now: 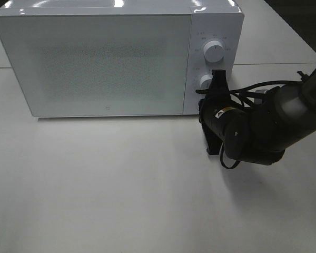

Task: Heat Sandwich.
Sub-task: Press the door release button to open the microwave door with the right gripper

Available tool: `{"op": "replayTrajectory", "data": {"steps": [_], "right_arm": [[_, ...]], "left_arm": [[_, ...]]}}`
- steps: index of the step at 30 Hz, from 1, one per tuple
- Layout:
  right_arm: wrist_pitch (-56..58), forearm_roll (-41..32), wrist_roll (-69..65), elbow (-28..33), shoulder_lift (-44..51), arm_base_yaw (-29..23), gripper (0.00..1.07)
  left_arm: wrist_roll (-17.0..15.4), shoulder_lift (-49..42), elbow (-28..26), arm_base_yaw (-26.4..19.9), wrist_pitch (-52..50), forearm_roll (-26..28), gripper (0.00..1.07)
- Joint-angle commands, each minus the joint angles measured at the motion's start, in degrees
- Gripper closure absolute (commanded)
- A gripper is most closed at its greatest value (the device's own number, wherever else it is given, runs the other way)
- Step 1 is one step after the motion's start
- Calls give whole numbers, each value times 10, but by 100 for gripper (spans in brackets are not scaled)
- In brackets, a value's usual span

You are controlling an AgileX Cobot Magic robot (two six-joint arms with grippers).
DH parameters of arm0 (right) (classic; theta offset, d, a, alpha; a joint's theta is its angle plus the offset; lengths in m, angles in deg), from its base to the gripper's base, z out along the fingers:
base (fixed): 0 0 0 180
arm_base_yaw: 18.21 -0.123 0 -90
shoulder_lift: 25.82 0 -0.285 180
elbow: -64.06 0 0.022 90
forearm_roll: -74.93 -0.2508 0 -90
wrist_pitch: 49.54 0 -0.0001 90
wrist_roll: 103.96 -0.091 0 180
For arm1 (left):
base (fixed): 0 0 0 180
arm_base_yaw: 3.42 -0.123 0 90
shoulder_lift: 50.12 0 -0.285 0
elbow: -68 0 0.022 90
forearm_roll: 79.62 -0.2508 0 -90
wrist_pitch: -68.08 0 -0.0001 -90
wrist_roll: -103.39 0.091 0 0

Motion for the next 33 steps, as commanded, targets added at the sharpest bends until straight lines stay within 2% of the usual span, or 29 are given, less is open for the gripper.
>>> {"op": "replayTrajectory", "data": {"steps": [1, 11, 24, 33], "right_arm": [[-5, 7, 9, -13, -6, 5, 107], [-21, 3, 10, -35, -24, 21, 107], [-50, -12, 7, -35, -37, 22, 107], [-83, -10, 11, -73, -56, 22, 107]], "left_arm": [[-2, -14, 1, -1, -4, 2, 3], [-2, -14, 1, -1, -4, 2, 3], [-2, -14, 1, -1, -4, 2, 3], [-2, -14, 1, -1, -4, 2, 3]]}}
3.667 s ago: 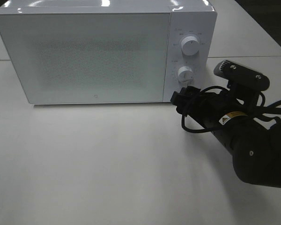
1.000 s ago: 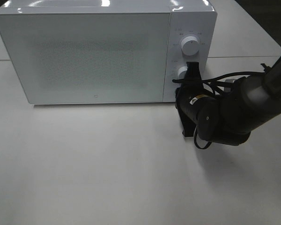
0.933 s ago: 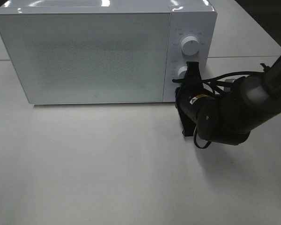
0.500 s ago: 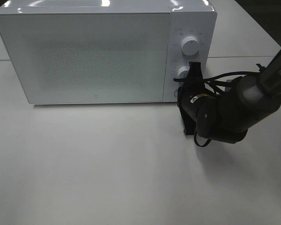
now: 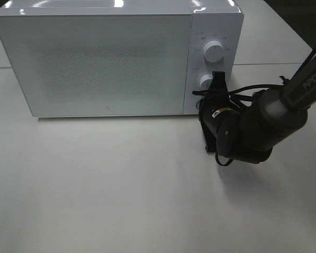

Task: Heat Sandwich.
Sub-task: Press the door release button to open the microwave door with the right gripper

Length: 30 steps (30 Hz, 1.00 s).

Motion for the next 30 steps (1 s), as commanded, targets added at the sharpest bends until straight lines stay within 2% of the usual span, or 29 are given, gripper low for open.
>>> {"op": "replayTrajectory", "data": {"steps": [1, 7, 11, 30], "right_arm": [[-71, 9, 9, -33, -6, 7, 107], [-69, 17, 35, -85, -21, 29, 107], [-62, 16, 50, -99, -21, 34, 107], [-13, 25, 52, -99, -21, 34, 106]], "left_arm": [[-2, -14, 1, -1, -4, 2, 3], [-2, -14, 1, -1, -4, 2, 3], [-2, -14, 1, -1, -4, 2, 3], [-2, -14, 1, -1, -4, 2, 3]]}}
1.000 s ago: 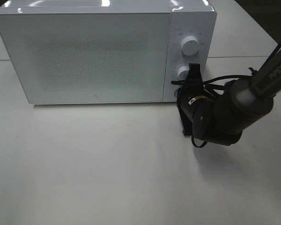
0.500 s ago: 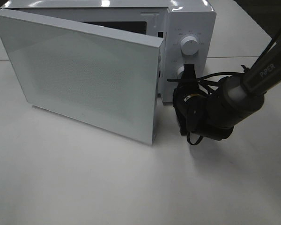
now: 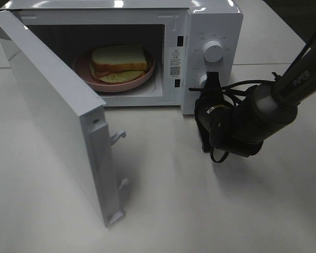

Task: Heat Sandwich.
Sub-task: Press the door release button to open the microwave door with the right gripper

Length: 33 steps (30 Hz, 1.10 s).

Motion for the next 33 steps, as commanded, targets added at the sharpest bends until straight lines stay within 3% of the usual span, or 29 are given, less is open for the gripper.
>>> {"op": "replayTrajectory", "data": {"steps": [1, 7, 33], "right_arm": [[-57, 56, 10, -53, -2, 29, 106], [-45, 62, 10, -48, -1, 28, 106], [113, 94, 15, 84, 130, 27, 105]], "left_arm": [[-2, -14, 1, -1, -4, 2, 3], [-2, -14, 1, -1, -4, 2, 3], [-2, -14, 1, -1, -4, 2, 3]]}}
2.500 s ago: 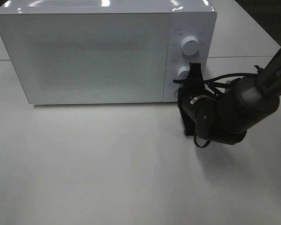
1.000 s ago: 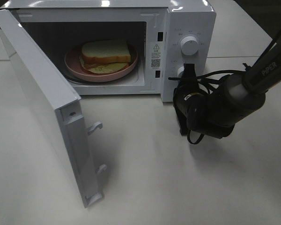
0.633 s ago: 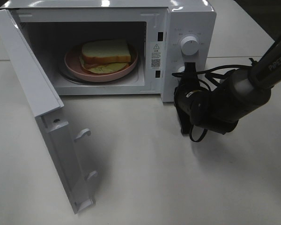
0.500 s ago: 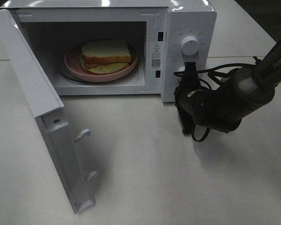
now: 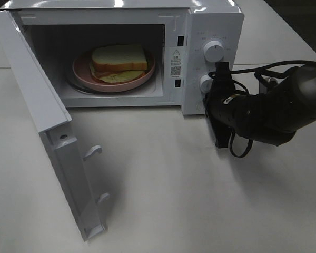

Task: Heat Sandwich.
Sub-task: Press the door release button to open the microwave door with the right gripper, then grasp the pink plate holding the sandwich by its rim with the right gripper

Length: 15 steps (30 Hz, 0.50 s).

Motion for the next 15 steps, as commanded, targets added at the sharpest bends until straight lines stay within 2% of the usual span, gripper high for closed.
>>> {"op": "replayTrajectory", "data": {"steps": [1, 11, 15], "right_arm": [[44, 30, 13, 22, 32, 3, 105], [146, 33, 100, 56, 100, 3, 103], [244, 56, 190, 56, 143, 3, 102]], "left_arm": [[-2, -14, 1, -1, -4, 2, 3], [-2, -14, 1, -1, -4, 2, 3], [-2, -14, 1, -1, -4, 2, 3]]}}
